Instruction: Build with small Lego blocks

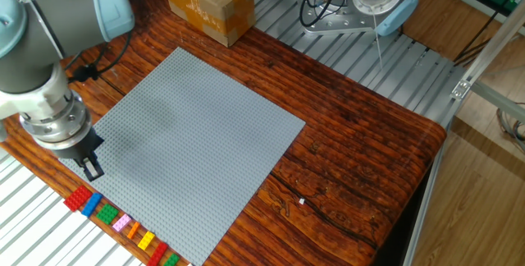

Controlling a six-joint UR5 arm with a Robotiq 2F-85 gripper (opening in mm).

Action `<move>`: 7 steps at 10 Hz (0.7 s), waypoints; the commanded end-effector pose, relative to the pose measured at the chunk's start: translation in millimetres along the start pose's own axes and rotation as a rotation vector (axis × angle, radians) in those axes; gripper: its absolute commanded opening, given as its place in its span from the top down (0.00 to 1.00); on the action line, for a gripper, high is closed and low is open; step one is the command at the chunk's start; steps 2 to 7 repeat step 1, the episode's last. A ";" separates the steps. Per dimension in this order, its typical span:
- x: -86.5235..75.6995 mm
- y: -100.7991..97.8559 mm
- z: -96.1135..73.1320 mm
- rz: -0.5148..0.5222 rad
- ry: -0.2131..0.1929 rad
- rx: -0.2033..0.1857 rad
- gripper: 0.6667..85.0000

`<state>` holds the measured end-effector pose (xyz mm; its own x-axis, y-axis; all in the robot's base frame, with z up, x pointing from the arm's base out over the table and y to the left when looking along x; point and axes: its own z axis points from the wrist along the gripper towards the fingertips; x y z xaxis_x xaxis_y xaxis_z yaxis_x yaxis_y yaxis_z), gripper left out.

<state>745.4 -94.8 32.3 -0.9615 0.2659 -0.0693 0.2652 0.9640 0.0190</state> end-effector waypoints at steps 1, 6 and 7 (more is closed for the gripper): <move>0.9 0.1 1.2 -0.005 -0.002 -0.008 1.00; 0.9 0.1 1.2 -0.005 -0.002 -0.008 1.00; 0.9 0.1 1.2 -0.005 -0.002 -0.008 1.00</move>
